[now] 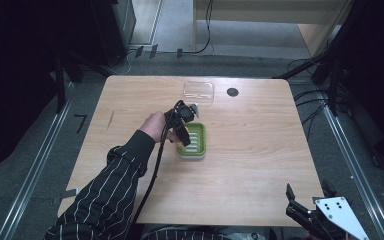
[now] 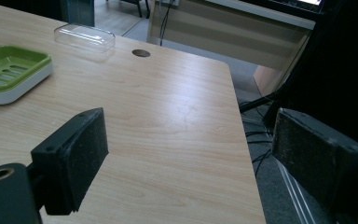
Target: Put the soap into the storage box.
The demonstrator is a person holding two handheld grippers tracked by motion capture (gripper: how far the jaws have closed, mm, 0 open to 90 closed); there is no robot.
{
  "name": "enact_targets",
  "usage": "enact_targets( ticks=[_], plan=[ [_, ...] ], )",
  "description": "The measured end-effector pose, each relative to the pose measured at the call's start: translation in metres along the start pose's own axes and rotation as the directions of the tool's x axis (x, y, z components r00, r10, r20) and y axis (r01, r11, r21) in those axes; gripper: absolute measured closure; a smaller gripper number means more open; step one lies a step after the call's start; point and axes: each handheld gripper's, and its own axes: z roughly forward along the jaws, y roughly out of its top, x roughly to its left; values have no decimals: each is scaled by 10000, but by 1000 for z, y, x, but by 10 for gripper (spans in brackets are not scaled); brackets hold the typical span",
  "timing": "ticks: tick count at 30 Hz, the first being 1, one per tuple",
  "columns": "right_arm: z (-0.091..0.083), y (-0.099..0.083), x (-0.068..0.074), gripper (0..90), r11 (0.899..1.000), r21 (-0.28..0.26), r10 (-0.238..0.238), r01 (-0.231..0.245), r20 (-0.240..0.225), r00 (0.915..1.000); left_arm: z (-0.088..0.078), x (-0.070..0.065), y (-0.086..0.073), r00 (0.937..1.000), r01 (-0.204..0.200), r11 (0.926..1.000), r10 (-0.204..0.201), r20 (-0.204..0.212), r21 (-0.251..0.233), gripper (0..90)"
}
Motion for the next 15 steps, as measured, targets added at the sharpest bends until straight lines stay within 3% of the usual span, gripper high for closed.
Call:
enact_targets(
  ticks=[7, 15],
  plan=[
    [-1, 0, 0, 113, 10000, 15, 9, -9, 39, 10000, 2, -2, 7, 9998, -220, 9997, 220, 39, 101, 280],
    [0, 0, 0, 112, 10000, 5, -16, 16, -11, 10000, 6, -3, 11, 9998, -172, 9998, 172, 82, 69, 280]
  ],
)
